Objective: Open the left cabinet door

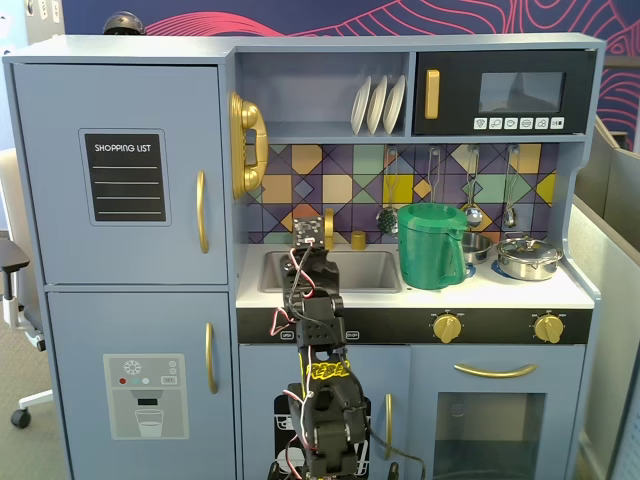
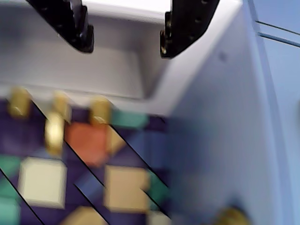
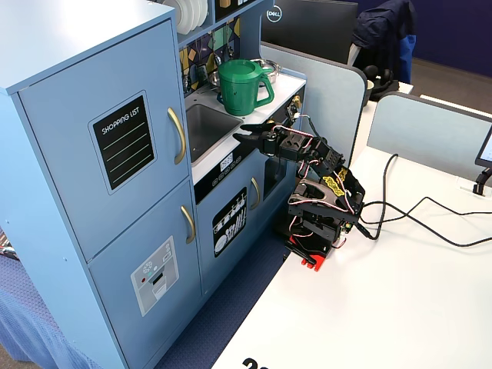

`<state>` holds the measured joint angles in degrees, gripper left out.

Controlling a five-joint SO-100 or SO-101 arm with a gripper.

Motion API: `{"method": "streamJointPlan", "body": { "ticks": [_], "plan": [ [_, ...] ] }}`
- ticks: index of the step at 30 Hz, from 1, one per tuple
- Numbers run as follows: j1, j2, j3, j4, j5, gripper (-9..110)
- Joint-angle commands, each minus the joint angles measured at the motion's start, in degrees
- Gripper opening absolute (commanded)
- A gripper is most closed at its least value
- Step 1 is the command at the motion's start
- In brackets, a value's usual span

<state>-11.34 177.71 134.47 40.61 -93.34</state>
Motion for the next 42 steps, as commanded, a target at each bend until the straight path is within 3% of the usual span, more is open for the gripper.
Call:
{"method": "streamJointPlan", "body": {
  "ticks": [1,27,42],
  "plan": [
    [-4.5,-2.8,-4.3,-6.4,-4.1,10],
    [-27.2,-13.3,-4.0,-19.8,-17.1,19],
    [-24.9,-28.8,-12.5,-29.4,-15.0,17]
  ]
}}
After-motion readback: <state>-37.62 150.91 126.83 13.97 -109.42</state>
